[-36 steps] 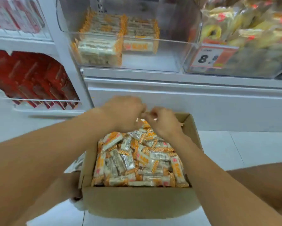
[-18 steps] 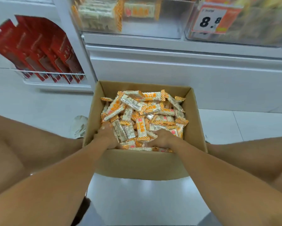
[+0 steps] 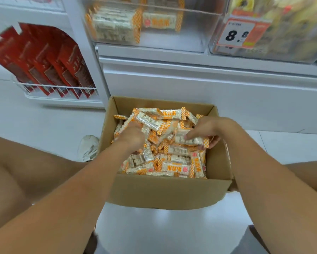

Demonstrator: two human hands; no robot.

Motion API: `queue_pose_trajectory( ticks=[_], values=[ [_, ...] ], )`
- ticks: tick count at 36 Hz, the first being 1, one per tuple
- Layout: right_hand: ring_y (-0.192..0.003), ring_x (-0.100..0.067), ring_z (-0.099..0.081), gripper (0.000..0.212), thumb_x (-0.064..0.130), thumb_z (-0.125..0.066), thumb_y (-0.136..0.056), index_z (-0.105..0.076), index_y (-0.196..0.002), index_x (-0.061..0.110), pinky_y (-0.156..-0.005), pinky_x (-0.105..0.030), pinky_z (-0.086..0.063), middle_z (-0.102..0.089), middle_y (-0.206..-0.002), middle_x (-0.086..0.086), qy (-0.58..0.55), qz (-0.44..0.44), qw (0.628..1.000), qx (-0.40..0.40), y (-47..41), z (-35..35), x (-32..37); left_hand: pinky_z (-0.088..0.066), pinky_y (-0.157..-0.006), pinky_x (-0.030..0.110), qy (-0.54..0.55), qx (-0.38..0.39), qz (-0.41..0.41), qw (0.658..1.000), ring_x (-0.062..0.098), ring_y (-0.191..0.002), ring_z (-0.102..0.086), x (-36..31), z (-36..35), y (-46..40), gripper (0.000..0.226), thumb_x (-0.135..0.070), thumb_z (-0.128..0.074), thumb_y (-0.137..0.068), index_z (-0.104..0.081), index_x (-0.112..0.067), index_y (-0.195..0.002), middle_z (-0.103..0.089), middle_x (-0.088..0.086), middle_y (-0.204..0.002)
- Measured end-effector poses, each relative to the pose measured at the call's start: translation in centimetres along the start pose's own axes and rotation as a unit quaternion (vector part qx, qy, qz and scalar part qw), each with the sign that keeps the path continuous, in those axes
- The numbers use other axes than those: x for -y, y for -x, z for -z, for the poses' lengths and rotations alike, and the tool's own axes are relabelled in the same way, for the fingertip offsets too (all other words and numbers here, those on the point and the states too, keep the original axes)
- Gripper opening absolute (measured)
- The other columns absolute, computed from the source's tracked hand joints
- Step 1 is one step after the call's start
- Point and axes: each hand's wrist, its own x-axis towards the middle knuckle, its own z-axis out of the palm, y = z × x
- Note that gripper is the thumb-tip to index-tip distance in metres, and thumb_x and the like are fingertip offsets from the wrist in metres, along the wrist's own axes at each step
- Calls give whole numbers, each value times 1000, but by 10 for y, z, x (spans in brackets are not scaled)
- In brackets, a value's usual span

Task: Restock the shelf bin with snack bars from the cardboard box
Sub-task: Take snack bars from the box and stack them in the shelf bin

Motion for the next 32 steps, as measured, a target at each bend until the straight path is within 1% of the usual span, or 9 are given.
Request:
queue_pose_trajectory(
  ticks=[2, 4, 8, 11, 15, 19, 21, 25, 32],
  values=[
    [-75, -27, -65, 51, 45, -77, -84, -62, -112, 5, -63, -39, -64, -49, -92, -6, -34, 16, 998, -43, 16, 14, 14, -48, -74, 38, 130, 52, -10, 990, 33, -118, -56, -20, -1, 5, 76, 3, -48, -99, -17, -33, -157, -48, 12, -142],
    [-73, -23, -61, 46, 43, -73, -88, -61, -111, 5, -52, -31, -60, -46, -92, -5, -62, 49, 994, -81, 30, 13, 31, -54, -72, 41, 225, 111, -20, 968, 31, -124, -55, -31, -5, 10, 79, 3, -52, -97, -15, -33, -156, -38, 10, -155],
    [-75, -30, -73, 43, 41, -77, -84, -65, -105, 5, -56, -44, -62, -66, -94, -12, -113, 119, 977, -137, 38, -11, 55, -53, -76, 41, 355, 147, -18, 923, 23, -93, -67, -50, -8, 25, 18, -6, -46, -103, -54, -6, -118, -63, 15, -122],
    [-79, -23, -68, 55, 42, -75, -83, -55, -120, 8, -54, -32, -53, -69, -101, -10, -86, 156, 962, -206, 44, -16, 68, -51, -77, 39, 432, 200, -31, 879, 21, -74, -68, -63, 1, 37, 39, -29, -30, -108, -65, -12, -111, -72, 13, -103],
    [-93, -25, -61, 41, 36, -64, -94, -47, -121, 11, -62, -31, -41, -63, -108, -7, -57, 217, 940, -257, 67, -2, 85, -49, -98, 44, 417, 216, -71, 880, 21, -92, -67, -89, 23, 52, 45, -30, -25, -109, -65, -14, -119, -72, 10, -119],
    [-91, -29, -65, 22, 19, -61, -92, -57, -113, 13, -68, -34, -53, -64, -103, -12, -76, 299, 928, -209, 102, 32, 104, -59, -79, 39, 357, 208, -104, 905, 23, -88, -69, -125, 51, 62, 40, -24, -30, -109, -63, -9, -127, -71, 13, -120],
    [-88, -30, -66, 30, 2, -58, -90, -58, -118, 14, -78, -40, -58, -65, -103, -18, -135, 340, 922, -123, 120, 48, 107, -62, -72, 40, 319, 223, -118, 913, 24, -84, -72, -141, 65, 65, 42, -31, -31, -109, -65, -8, -122, -73, 14, -112],
    [-110, -7, -65, 65, -9, -59, -88, -45, -141, 26, -98, -35, -54, -63, -129, 0, -86, 371, 923, -48, 138, 83, 102, -54, -92, 42, 222, 256, -165, 926, 28, -101, -67, -170, 90, 68, 39, -31, -47, -103, -65, -6, -126, -70, 18, -121],
    [-110, -16, -69, 45, -4, -58, -96, -55, -134, 20, -98, -41, -56, -70, -122, -4, -101, 390, 912, -74, 128, 131, 115, -59, -87, 41, 240, 235, -216, 917, 30, -95, -71, -210, 105, 48, 30, -7, -58, -97, -62, -3, -127, -72, 19, -113]
  ],
)
